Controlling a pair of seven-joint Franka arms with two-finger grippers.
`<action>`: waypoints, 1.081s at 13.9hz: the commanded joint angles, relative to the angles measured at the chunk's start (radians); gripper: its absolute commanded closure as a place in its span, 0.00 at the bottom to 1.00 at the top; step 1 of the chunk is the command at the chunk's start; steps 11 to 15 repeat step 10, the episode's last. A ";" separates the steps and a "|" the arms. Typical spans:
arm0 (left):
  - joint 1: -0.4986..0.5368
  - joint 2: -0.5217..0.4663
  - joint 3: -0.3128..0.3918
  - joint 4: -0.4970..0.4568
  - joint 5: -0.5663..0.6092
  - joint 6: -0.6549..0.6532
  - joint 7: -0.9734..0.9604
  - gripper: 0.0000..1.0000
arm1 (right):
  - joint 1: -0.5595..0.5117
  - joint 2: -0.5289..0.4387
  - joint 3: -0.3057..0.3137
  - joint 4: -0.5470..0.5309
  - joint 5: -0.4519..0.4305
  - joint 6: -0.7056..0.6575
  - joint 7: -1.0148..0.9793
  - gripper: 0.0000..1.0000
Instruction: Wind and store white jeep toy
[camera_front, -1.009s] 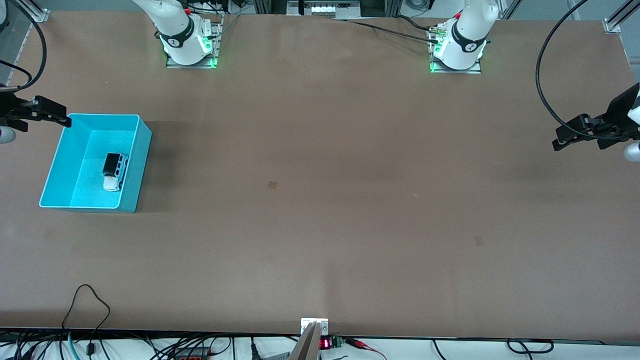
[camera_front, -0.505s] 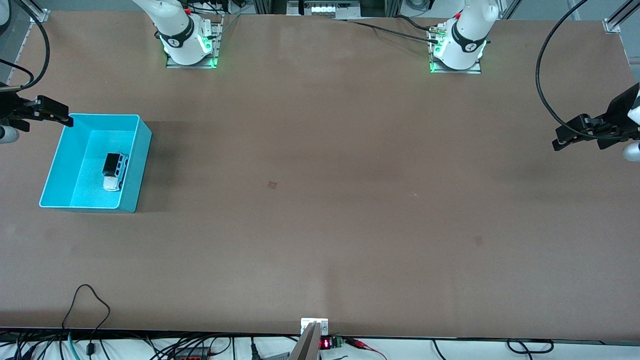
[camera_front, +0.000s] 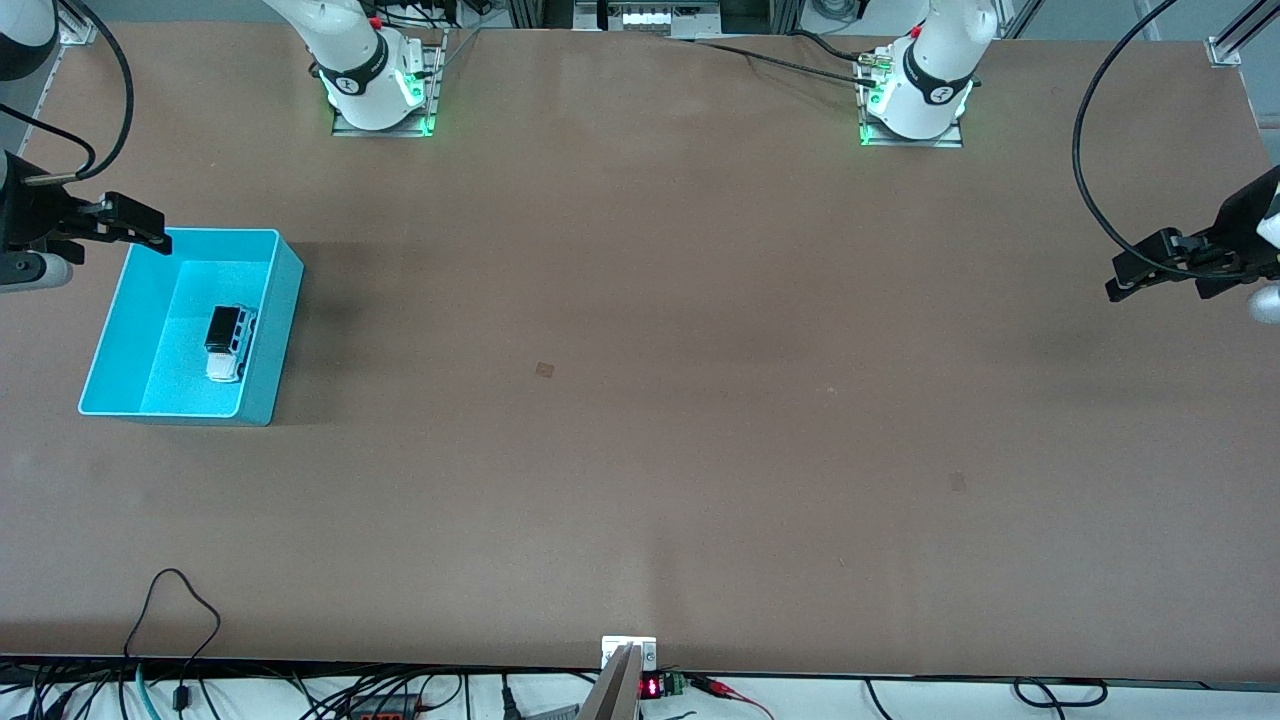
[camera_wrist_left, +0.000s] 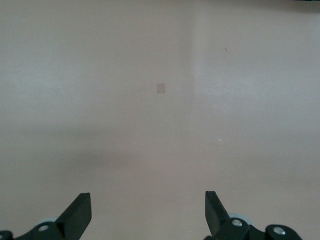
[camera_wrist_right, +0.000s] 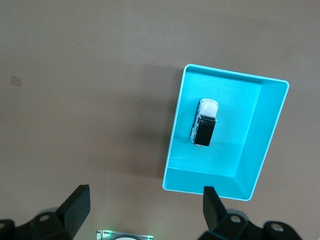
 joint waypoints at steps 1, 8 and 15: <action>0.009 -0.024 -0.002 -0.019 -0.016 -0.004 0.021 0.00 | 0.001 -0.031 -0.002 -0.025 -0.011 -0.004 0.010 0.00; 0.009 -0.024 -0.001 -0.019 -0.016 -0.004 0.021 0.00 | -0.003 -0.026 -0.005 -0.021 -0.011 0.004 0.010 0.00; 0.009 -0.024 -0.002 -0.019 -0.016 -0.004 0.021 0.00 | -0.003 -0.026 -0.005 -0.021 -0.011 0.004 0.011 0.00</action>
